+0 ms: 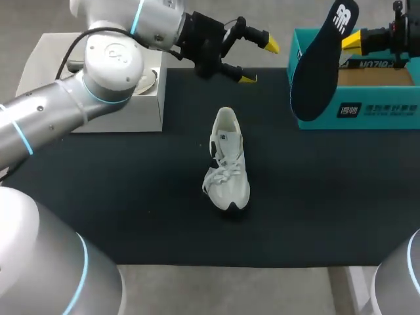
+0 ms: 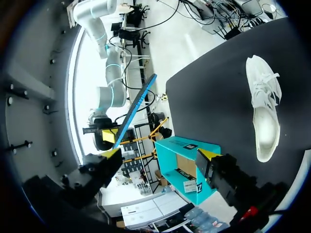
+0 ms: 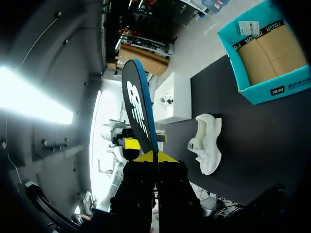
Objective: Take the shoe out of the shoebox, open the shoe tongue, remove and reinsert the insole, then place the shoe into the shoebox
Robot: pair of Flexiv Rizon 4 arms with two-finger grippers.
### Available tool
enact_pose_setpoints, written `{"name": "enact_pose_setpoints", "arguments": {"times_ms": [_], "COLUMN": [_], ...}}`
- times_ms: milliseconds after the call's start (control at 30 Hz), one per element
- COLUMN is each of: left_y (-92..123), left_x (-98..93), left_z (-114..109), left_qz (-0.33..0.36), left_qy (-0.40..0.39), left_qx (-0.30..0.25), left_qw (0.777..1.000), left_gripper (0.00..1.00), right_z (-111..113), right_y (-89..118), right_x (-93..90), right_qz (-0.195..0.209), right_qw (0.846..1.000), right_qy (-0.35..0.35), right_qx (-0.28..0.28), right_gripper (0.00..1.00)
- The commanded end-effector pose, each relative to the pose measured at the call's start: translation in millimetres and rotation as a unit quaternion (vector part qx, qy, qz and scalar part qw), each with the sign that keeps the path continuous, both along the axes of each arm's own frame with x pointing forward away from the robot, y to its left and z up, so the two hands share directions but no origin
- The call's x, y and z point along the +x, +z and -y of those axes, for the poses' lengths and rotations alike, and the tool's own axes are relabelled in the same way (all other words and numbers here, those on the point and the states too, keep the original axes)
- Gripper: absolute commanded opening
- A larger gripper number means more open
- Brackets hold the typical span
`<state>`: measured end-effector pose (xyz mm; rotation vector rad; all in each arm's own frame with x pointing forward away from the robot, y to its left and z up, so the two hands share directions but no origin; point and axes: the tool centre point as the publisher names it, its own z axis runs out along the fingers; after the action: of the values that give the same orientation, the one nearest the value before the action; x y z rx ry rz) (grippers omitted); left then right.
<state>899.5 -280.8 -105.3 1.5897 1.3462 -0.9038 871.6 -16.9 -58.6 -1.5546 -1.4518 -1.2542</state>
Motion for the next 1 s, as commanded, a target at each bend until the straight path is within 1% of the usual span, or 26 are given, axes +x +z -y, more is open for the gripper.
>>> {"name": "enact_pose_setpoints", "arguments": {"times_ms": [33, 100, 267, 433, 567, 667, 867, 1000], "left_y": [2, 6, 10, 15, 18, 19, 21, 21], "left_x": [-4.9, -4.5, -7.0, -12.3, -15.7, -17.2, -17.6, -21.2], "left_z": [3, 6, 9, 9, 12, 16, 29, 37], "left_qz": [0.019, 0.015, 0.013, 0.023, 0.028, 0.015, 0.022, 0.025], "left_qy": [0.045, 0.043, 0.020, 0.001, -0.010, -0.019, -0.014, -0.012], "left_qx": [-0.085, -0.097, -0.102, -0.113, -0.123, -0.137, -0.162, -0.173], "left_qw": [0.995, 0.994, 0.994, 0.993, 0.992, 0.990, 0.986, 0.985], "left_gripper": [1.00, 1.00, 1.00, 1.00, 1.00, 1.00, 1.00, 1.00], "right_z": [-11, -16, -28, -33, -36, -38, -47, -53], "right_y": [0, -2, -7, -6, -3, -1, 0, -2], "right_x": [23.9, 28.1, 39.4, 46.2, 49.5, 52.4, 56.2, 56.8], "right_qz": [-0.041, -0.052, -0.069, -0.094, -0.119, -0.134, -0.149, -0.154], "right_qw": [0.996, 0.995, 0.991, 0.985, 0.977, 0.973, 0.968, 0.966], "right_qy": [0.075, 0.081, 0.111, 0.144, 0.175, 0.190, 0.200, 0.209], "right_qx": [-0.008, -0.007, -0.003, 0.001, 0.011, 0.017, 0.015, 0.013], "right_gripper": [0.00, 0.00, 0.00, 0.00, 0.00, 0.00, 0.00, 0.00]}}
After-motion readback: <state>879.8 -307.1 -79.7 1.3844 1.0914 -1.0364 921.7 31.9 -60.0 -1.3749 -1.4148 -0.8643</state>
